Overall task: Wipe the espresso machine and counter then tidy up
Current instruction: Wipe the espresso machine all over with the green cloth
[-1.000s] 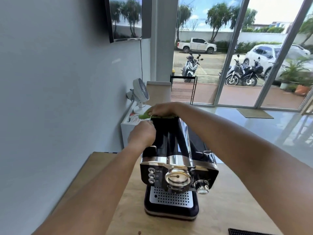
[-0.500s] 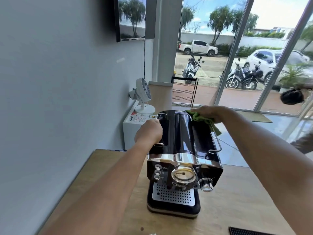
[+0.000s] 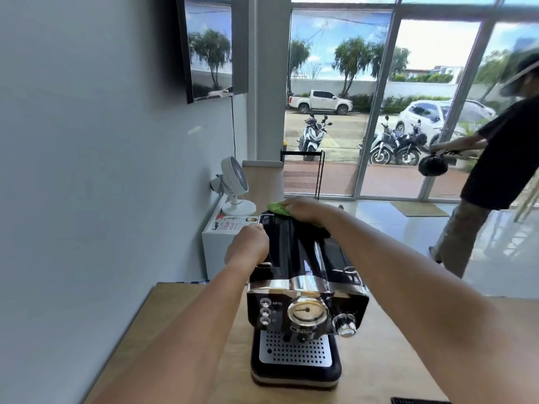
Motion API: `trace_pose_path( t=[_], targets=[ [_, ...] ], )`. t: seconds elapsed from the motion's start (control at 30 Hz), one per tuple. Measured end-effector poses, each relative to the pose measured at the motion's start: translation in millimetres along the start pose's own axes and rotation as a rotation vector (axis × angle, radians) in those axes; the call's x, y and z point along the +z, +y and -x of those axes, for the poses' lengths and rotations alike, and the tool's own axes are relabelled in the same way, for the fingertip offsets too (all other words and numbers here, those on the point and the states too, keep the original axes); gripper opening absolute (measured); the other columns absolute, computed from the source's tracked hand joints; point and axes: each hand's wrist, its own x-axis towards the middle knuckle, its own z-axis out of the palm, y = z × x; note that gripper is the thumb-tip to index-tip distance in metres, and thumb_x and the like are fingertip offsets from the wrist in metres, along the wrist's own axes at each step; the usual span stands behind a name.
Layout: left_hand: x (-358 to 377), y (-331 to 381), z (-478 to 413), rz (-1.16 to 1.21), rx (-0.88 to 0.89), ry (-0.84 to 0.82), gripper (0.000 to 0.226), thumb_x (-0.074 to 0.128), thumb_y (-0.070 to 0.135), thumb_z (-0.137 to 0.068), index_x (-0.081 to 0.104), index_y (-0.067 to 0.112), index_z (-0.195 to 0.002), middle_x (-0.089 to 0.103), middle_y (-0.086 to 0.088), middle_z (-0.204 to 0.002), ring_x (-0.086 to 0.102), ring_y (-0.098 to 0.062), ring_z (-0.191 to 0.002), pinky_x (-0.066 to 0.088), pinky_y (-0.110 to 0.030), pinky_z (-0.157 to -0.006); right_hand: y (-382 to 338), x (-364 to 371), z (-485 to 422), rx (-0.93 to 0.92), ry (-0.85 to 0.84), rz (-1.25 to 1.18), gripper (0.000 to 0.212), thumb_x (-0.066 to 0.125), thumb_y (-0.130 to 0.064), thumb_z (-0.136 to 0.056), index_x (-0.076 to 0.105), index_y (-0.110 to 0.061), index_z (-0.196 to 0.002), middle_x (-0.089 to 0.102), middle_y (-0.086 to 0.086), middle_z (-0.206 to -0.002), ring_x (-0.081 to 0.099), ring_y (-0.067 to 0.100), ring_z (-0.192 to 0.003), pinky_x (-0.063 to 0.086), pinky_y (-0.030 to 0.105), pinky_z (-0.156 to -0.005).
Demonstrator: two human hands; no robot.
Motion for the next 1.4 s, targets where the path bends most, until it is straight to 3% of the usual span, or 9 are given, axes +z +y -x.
trace_pose_path(
  t=[0.07, 0.2, 0.37, 0.53, 0.67, 0.77, 0.97, 1.23, 1.4],
  targets=[
    [0, 0, 1, 0.029, -0.012, 0.001, 0.039, 0.026, 0.027, -0.097, 0.061, 0.015, -0.110, 0.062, -0.011, -0.119, 0.054, -0.029, -0.101, 0.037, -0.035, -0.083, -13, 9, 2, -0.003, 0.027, 0.105, 0.045, 0.037, -0.038, -0.102, 0.047, -0.029, -0.144, 0.048, 0.004, -0.149, 0.047, 0.027, -0.131, 0.037, 0.036, -0.106],
    [-1, -1, 3, 0.059, 0.005, -0.009, 0.036, 0.025, 0.025, -0.097, 0.059, 0.014, -0.101, 0.062, -0.013, -0.116, 0.054, -0.029, -0.098, 0.040, -0.036, -0.084, -14, 9, 31, -0.064, -0.031, 0.145, 0.047, 0.032, -0.029, -0.105, 0.035, -0.023, -0.152, 0.027, 0.005, -0.161, 0.020, 0.027, -0.148, 0.016, 0.038, -0.118],
    [-1, 2, 3, 0.065, 0.006, -0.020, 0.042, 0.024, 0.025, -0.099, 0.059, 0.007, -0.115, 0.057, -0.017, -0.128, 0.053, -0.031, -0.116, 0.039, -0.038, -0.096, -5, 17, 101, -0.194, -0.175, 0.158, 0.047, 0.028, -0.036, -0.107, 0.027, -0.032, -0.154, 0.008, -0.005, -0.165, -0.007, 0.016, -0.151, -0.008, 0.045, -0.119],
    [-3, 4, 6, 0.052, 0.000, -0.038, 0.040, 0.024, 0.021, -0.101, 0.055, 0.005, -0.122, 0.053, -0.018, -0.135, 0.049, -0.032, -0.122, 0.036, -0.036, -0.099, 11, 3, 125, -0.210, -0.090, 0.094, 0.043, 0.043, -0.051, -0.099, 0.043, -0.049, -0.142, 0.021, -0.017, -0.161, 0.017, 0.013, -0.148, 0.010, 0.045, -0.122],
    [-3, 5, 6, 0.036, -0.020, -0.046, 0.048, 0.022, 0.030, -0.102, 0.052, 0.004, -0.129, 0.051, -0.019, -0.138, 0.048, -0.033, -0.125, 0.035, -0.037, -0.102, 12, 8, 94, -0.035, -0.013, 0.182, 0.060, 0.027, -0.072, -0.092, 0.020, -0.054, -0.149, 0.004, -0.010, -0.165, 0.012, 0.023, -0.151, 0.013, 0.049, -0.119],
    [-3, 5, 4, 0.053, -0.035, -0.036, 0.051, 0.023, 0.034, -0.102, 0.051, 0.002, -0.130, 0.050, -0.019, -0.139, 0.048, -0.033, -0.126, 0.036, -0.039, -0.105, -7, 25, 83, 0.042, 0.001, 0.155, 0.062, 0.028, -0.064, -0.094, 0.016, -0.048, -0.152, -0.004, -0.009, -0.165, -0.005, 0.020, -0.151, 0.004, 0.051, -0.121],
    [-2, 4, 4, 0.052, -0.006, -0.045, 0.049, 0.022, 0.028, -0.102, 0.054, -0.001, -0.124, 0.052, -0.022, -0.135, 0.050, -0.033, -0.122, 0.038, -0.039, -0.101, -8, 39, 138, -0.233, -0.096, 0.176, 0.055, 0.024, -0.055, -0.096, 0.019, -0.051, -0.150, 0.004, -0.017, -0.163, -0.008, 0.008, -0.150, 0.000, 0.047, -0.122],
    [-5, 7, 4, 0.040, 0.007, -0.039, 0.040, 0.021, 0.011, -0.101, 0.047, -0.002, -0.129, 0.046, -0.022, -0.140, 0.044, -0.033, -0.128, 0.035, -0.036, -0.103, -17, 25, 93, 0.067, -0.026, 0.141, 0.057, 0.030, -0.052, -0.097, 0.017, -0.048, -0.152, -0.007, -0.007, -0.165, -0.007, 0.022, -0.151, 0.000, 0.048, -0.119],
    [-2, 3, 1, 0.039, 0.032, -0.041, 0.044, 0.021, 0.019, -0.102, 0.054, -0.001, -0.121, 0.051, -0.022, -0.136, 0.048, -0.031, -0.123, 0.037, -0.034, -0.096, -25, 35, 117, -0.154, -0.104, 0.238, 0.054, 0.028, -0.049, -0.099, 0.017, -0.049, -0.152, 0.001, -0.012, -0.165, -0.012, 0.017, -0.151, -0.009, 0.047, -0.118]
  ],
)
